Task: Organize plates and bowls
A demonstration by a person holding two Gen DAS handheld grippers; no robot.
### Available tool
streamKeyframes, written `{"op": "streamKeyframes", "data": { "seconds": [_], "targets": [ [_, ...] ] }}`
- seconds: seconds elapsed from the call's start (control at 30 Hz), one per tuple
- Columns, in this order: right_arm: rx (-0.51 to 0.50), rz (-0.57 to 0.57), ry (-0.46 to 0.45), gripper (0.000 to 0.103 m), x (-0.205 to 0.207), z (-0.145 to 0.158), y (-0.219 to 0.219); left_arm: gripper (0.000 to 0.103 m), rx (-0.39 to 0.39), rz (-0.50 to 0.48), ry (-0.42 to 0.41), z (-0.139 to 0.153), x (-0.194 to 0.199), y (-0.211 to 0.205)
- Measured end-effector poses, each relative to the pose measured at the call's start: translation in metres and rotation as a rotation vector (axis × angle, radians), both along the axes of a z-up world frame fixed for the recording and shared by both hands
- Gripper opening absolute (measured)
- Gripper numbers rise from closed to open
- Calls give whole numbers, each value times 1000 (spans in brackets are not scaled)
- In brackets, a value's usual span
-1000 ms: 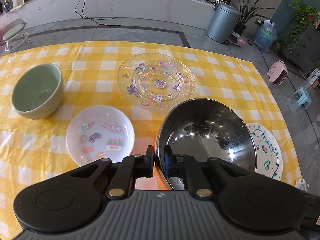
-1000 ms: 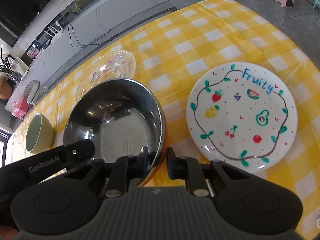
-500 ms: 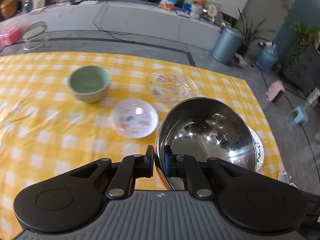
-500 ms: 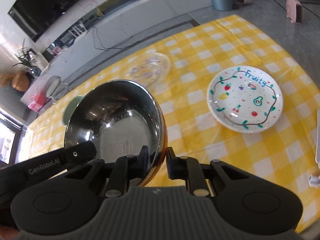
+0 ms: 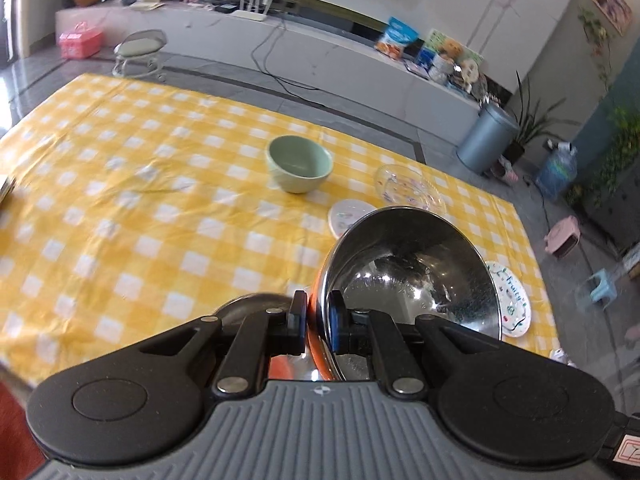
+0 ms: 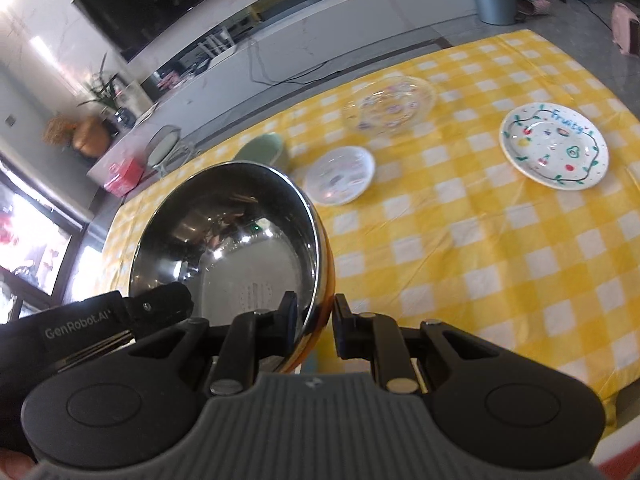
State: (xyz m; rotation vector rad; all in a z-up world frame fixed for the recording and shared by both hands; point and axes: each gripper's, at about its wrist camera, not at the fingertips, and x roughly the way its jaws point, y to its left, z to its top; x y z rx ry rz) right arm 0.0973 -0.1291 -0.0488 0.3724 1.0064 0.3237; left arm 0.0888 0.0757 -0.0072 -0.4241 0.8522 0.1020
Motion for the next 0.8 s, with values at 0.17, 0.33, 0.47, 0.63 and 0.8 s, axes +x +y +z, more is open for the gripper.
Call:
{"op": "streamKeyframes", "data": {
  "seconds": [0.17, 0.33, 0.47, 0.63, 0.8],
  "targets": [
    [-4, 33, -19, 17, -17, 8, 17, 12, -27, 31, -17, 0, -22, 21],
    [-30, 71, -31, 17, -26, 11, 36, 12, -90, 78, -20, -9, -39, 46],
    [-63, 104, -23, 17, -27, 4, 52, 12, -122, 106, 1, -21, -45, 59],
    [-99, 112, 4, 17, -22, -7, 61, 12, -176, 106, 49, -42, -42, 68],
    [-120, 84, 41, 16, -12, -20, 60, 14, -205, 92, 85, -58, -34, 67]
  ]
}}
